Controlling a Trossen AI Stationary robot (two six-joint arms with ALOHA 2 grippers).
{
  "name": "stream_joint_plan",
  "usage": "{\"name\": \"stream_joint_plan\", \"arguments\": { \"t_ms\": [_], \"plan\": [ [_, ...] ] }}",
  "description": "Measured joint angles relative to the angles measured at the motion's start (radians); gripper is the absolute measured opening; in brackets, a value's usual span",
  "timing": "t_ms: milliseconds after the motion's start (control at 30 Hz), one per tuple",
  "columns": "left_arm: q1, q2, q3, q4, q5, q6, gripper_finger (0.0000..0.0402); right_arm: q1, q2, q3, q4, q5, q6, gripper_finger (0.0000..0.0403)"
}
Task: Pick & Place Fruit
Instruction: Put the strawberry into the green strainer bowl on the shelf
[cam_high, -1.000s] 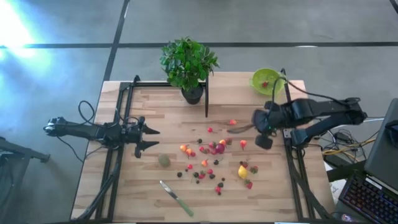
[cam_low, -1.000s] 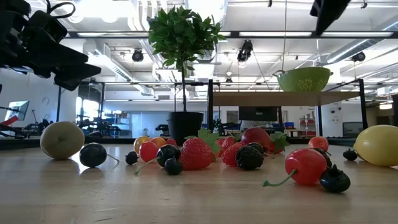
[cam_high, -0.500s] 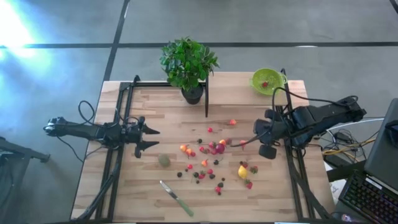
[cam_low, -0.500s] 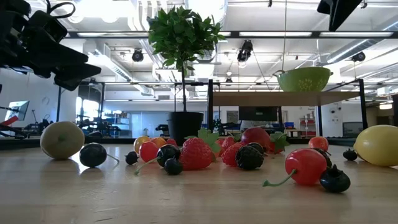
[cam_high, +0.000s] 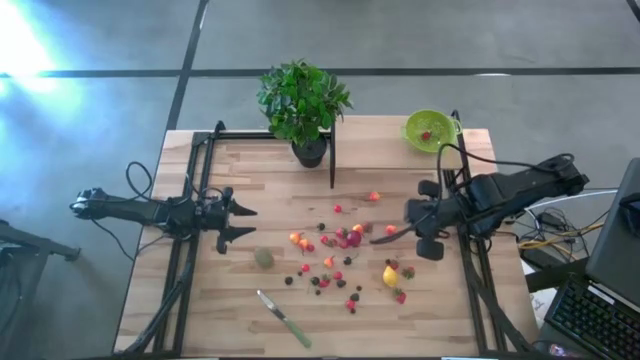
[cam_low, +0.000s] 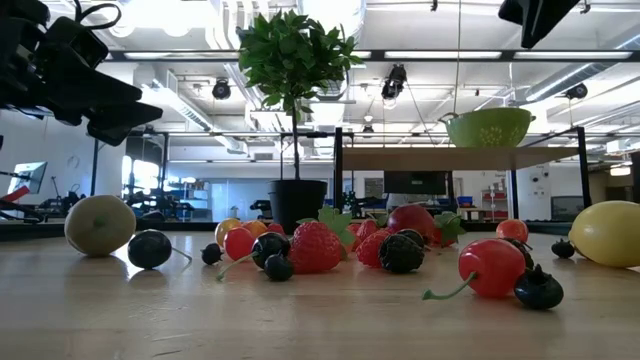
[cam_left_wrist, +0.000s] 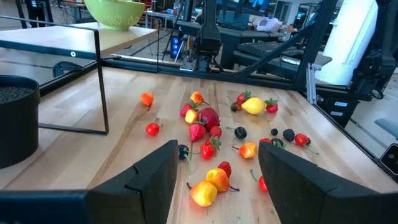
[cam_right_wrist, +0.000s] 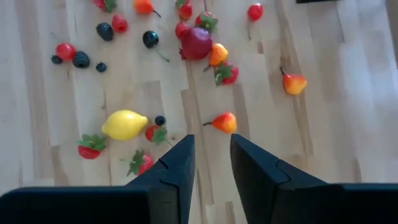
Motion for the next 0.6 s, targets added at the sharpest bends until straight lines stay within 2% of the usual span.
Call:
{"name": "stream_joint_plan", "arguments": {
  "t_ms": [267,600],
  "plan": [
    [0.000,0.000,0.000,0.000,0.000,0.000,0.0229,0.000,0.001,-0.077,0.030,-0.002,-0.038,0.0110],
    [0.000,0.000,0.000,0.000,0.000,0.000,0.0229,0.000,0.001,-0.301,0.268,-0.078,-0.141,0.0125]
  ]
}}
